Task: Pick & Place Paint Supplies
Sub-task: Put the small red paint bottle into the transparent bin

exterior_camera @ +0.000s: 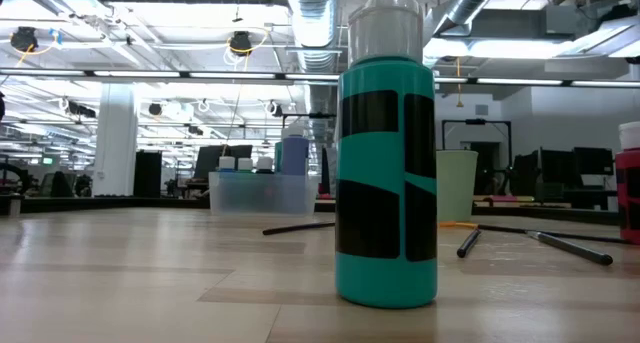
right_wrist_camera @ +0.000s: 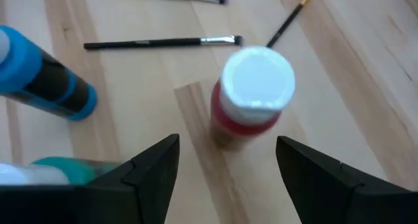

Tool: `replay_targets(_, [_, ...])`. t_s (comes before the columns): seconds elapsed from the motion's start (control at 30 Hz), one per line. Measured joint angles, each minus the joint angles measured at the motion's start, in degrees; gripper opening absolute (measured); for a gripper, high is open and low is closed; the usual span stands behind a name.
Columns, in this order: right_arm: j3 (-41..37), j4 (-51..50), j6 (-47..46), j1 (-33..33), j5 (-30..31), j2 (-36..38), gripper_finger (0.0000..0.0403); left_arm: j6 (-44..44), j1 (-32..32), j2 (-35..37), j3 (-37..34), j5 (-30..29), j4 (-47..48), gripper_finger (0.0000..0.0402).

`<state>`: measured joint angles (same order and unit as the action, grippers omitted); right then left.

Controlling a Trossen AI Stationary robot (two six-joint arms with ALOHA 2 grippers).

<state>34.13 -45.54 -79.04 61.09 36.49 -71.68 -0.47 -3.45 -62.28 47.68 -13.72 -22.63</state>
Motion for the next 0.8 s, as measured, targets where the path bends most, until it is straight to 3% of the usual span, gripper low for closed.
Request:
replay_targets(0.47, [-3.4, 5.4, 3.4, -2.7, 2.4, 0.0, 0.0247, 0.1, 0.3, 0.0, 0.0, 0.0, 0.4, 0.0257])
replay_targets(0.8, [-3.4, 5.5, 4.5, -2.8, 4.1, 0.0, 0.0195, 0.2, 1.3, 0.0, 0.0, 0.0, 0.4, 0.0257])
